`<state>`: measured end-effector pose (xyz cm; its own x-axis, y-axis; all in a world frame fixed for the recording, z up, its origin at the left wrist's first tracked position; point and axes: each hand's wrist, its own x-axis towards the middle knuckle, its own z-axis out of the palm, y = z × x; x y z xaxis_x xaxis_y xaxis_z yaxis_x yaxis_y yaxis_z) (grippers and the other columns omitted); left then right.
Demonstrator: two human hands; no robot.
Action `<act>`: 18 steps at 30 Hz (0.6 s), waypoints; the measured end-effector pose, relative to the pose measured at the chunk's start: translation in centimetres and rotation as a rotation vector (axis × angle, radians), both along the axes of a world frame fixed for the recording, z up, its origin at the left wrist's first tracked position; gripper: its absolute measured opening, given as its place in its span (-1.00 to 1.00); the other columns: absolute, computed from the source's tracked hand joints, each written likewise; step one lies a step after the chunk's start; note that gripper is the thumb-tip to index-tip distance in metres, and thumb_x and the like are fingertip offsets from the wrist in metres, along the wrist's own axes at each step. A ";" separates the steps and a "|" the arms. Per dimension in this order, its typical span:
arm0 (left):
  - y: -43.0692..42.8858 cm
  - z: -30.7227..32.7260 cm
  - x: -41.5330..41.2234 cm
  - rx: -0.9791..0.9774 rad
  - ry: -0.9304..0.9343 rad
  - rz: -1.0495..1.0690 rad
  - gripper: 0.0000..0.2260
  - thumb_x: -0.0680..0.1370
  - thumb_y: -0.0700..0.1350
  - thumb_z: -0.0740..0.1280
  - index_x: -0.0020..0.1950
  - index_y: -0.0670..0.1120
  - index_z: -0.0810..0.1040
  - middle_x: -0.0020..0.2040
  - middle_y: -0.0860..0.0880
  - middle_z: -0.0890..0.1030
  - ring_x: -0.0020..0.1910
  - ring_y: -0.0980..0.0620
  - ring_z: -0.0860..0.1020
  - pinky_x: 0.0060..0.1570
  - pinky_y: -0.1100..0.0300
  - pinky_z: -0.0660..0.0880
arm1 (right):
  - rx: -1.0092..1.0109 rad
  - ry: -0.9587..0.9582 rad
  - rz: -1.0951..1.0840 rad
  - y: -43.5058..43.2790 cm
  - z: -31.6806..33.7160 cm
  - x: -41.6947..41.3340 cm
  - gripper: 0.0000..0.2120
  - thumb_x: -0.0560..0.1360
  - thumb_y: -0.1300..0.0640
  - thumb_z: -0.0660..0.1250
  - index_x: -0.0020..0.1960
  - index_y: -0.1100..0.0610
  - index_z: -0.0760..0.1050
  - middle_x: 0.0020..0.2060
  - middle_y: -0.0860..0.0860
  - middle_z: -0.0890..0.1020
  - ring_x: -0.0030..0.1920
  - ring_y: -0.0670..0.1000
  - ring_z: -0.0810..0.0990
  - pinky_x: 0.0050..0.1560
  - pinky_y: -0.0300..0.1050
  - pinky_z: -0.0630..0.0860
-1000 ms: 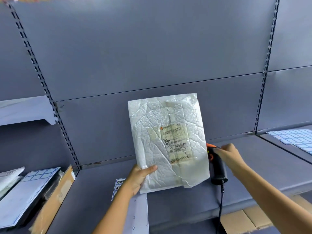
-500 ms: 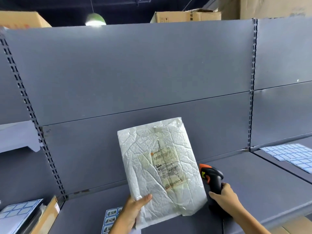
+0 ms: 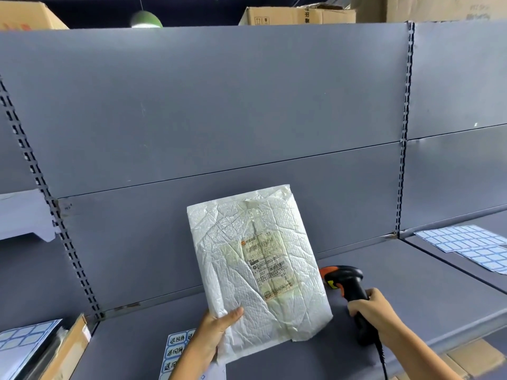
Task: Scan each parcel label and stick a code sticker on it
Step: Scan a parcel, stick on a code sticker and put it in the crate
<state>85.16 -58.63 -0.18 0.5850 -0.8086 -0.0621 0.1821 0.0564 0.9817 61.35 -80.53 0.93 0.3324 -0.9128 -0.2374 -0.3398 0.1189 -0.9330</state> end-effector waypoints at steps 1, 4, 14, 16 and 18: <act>0.0 0.1 -0.1 0.003 0.006 -0.008 -0.07 -0.08 0.02 0.70 0.21 -0.23 0.50 0.06 -0.22 0.65 0.07 -0.17 0.62 0.09 -0.03 0.54 | 0.028 -0.038 -0.021 -0.1 -0.1 -0.4 -0.71 0.23 0.35 0.37 -0.10 0.31 0.36 -0.39 0.14 0.45 -0.40 0.10 0.40 -0.39 -0.10 0.35; 0.0 0.0 -0.2 0.014 0.018 -0.010 -0.06 -0.06 0.03 0.70 0.24 -0.24 0.49 0.08 -0.23 0.64 0.10 -0.18 0.61 0.21 -0.12 0.47 | 0.128 -0.191 -0.067 -0.4 -0.5 -1.3 -0.72 0.31 0.45 0.34 0.00 0.39 0.39 -0.39 0.17 0.48 -0.45 0.12 0.46 -0.47 -0.13 0.43; 0.1 0.2 -0.6 0.025 0.000 0.009 -0.10 -0.08 0.08 0.68 0.18 -0.19 0.54 0.05 -0.16 0.67 0.09 -0.10 0.62 0.23 -0.06 0.46 | 0.292 -0.623 -0.002 1.2 0.1 -2.1 -0.48 0.43 0.58 0.18 0.18 0.07 0.23 0.08 0.18 0.58 -0.16 0.18 0.62 -0.39 -0.14 0.61; 0.2 0.4 -0.7 0.031 0.006 0.004 -0.17 0.00 0.04 0.67 0.20 -0.20 0.53 0.06 -0.15 0.67 0.09 -0.08 0.62 0.17 0.01 0.50 | 0.288 -0.618 0.027 1.8 0.3 -1.8 -0.49 0.44 0.57 0.18 0.19 0.07 0.23 0.11 0.17 0.57 -0.16 0.16 0.61 -0.41 -0.16 0.59; 0.4 0.6 -0.8 0.040 0.008 0.008 -0.26 0.11 -0.03 0.62 0.23 -0.21 0.51 0.07 -0.13 0.66 0.10 -0.06 0.62 0.14 0.07 0.51 | 0.277 -0.622 0.061 2.7 0.5 -1.3 -0.49 0.44 0.56 0.19 0.20 0.08 0.24 0.15 0.16 0.55 -0.18 0.14 0.60 -0.40 -0.14 0.56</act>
